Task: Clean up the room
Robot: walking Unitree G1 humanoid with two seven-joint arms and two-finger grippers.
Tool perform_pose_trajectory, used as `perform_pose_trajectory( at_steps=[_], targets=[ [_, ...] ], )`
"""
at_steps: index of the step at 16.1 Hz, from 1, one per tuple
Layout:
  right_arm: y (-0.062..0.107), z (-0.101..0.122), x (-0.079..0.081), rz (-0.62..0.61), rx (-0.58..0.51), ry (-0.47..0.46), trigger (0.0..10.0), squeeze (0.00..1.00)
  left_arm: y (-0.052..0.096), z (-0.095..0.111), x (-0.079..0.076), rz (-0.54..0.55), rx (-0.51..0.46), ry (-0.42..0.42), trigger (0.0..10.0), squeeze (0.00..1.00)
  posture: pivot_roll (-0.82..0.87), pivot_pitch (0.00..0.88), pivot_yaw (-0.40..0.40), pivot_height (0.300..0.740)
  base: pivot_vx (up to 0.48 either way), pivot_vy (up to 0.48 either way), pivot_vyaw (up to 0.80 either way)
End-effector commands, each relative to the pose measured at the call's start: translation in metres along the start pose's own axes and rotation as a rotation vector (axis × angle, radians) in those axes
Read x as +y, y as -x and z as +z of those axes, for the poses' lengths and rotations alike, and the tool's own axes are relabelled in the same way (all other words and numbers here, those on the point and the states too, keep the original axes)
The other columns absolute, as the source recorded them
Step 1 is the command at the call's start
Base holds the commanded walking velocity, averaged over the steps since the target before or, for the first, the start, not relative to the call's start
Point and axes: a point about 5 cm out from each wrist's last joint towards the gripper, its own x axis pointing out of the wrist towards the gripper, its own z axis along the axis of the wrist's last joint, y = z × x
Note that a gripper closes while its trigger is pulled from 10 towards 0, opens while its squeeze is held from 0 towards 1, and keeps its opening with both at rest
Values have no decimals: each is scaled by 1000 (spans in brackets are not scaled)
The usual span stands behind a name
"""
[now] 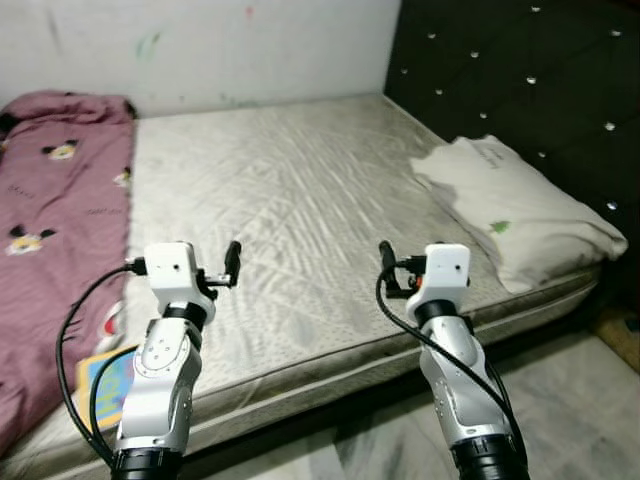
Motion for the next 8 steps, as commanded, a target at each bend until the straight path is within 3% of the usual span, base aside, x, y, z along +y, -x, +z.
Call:
perform_pose_trajectory(
  at_steps=[1,5,8],
  targets=[
    [-2,1,-4,-11,4,2,10000,0,-2,0,-6,-21,3,7,10000,0,35,15,6,740,390,0,0],
    [-2,2,-4,-7,2,2,10000,0,-2,0,-9,-25,10,17,10000,0,35,6,3,740,371,0,0],
    [-1,1,-4,-7,6,2,10000,0,-3,-3,-8,16,25,-7,10000,0,35,4,1,740,0,0,0]
  ],
)
